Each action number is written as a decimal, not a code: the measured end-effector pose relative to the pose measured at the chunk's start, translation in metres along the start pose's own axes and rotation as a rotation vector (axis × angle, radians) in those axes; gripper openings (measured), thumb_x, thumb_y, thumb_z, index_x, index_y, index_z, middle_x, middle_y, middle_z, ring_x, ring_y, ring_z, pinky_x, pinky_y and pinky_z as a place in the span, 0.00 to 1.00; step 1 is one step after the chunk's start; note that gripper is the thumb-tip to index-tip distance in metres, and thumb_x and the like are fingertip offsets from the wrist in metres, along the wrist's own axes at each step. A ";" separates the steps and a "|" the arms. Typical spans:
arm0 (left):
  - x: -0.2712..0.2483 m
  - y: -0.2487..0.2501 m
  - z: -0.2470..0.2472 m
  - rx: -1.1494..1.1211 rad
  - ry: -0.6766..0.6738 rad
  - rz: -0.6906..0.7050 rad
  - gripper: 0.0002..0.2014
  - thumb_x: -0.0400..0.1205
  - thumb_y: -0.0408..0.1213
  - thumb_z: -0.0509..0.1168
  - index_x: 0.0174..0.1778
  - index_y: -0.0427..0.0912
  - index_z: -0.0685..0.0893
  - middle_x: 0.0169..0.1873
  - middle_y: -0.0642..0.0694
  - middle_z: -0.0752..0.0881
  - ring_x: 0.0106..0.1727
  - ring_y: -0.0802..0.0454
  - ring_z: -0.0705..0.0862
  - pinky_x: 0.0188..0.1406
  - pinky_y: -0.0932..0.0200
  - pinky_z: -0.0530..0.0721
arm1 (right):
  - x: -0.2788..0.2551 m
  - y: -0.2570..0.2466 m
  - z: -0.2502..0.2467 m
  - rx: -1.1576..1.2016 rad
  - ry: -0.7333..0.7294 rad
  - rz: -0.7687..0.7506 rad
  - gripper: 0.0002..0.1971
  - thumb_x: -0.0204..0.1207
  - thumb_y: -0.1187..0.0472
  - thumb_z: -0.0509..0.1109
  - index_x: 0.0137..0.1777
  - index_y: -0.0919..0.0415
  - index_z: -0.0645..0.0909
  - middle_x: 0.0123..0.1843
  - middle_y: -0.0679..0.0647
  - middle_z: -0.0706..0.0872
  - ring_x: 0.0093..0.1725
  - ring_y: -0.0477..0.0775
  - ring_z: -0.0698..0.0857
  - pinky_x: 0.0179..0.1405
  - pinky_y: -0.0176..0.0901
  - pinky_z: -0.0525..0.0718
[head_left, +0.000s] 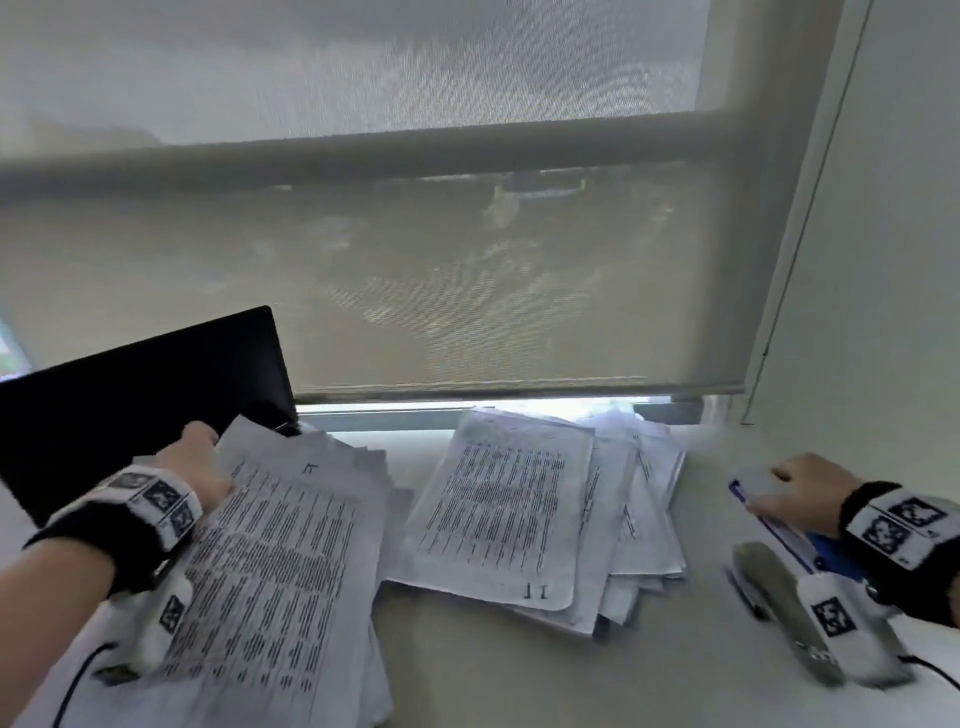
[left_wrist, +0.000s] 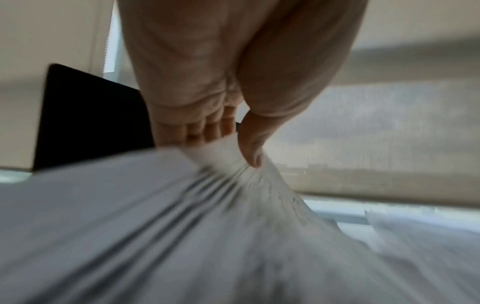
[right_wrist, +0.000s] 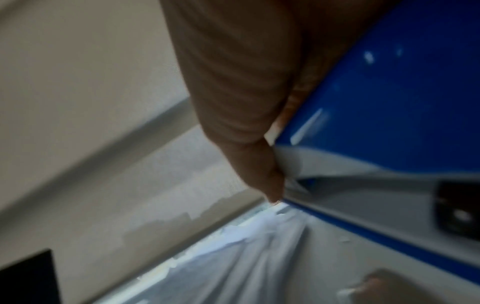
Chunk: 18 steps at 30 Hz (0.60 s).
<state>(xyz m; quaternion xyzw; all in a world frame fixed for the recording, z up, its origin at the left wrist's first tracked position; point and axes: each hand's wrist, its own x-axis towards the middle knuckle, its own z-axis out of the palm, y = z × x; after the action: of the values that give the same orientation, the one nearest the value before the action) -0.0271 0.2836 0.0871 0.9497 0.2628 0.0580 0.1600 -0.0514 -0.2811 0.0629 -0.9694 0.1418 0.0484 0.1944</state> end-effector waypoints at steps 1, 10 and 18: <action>0.001 0.006 0.011 0.096 -0.014 0.034 0.27 0.76 0.35 0.74 0.68 0.35 0.70 0.52 0.33 0.81 0.50 0.36 0.82 0.45 0.50 0.78 | 0.006 0.006 0.002 -0.053 -0.023 -0.006 0.21 0.76 0.56 0.69 0.25 0.58 0.66 0.24 0.53 0.69 0.27 0.54 0.69 0.25 0.41 0.63; -0.088 0.118 0.112 0.065 -0.579 0.937 0.34 0.64 0.59 0.79 0.65 0.56 0.78 0.69 0.64 0.67 0.73 0.61 0.67 0.80 0.59 0.63 | 0.036 0.007 0.024 -0.263 -0.158 0.020 0.16 0.74 0.48 0.63 0.28 0.55 0.78 0.36 0.53 0.81 0.45 0.55 0.81 0.31 0.37 0.70; -0.110 0.144 0.148 0.153 -0.557 1.174 0.09 0.77 0.39 0.72 0.52 0.47 0.90 0.60 0.53 0.85 0.61 0.55 0.80 0.64 0.66 0.72 | 0.031 0.010 0.037 -0.199 0.174 0.029 0.20 0.76 0.46 0.67 0.64 0.55 0.80 0.65 0.60 0.81 0.64 0.62 0.79 0.61 0.46 0.77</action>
<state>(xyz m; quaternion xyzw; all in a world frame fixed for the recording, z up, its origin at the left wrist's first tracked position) -0.0234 0.0696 -0.0074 0.9236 -0.3472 -0.1314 0.0960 -0.0266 -0.2836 0.0209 -0.9823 0.1667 -0.0194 0.0834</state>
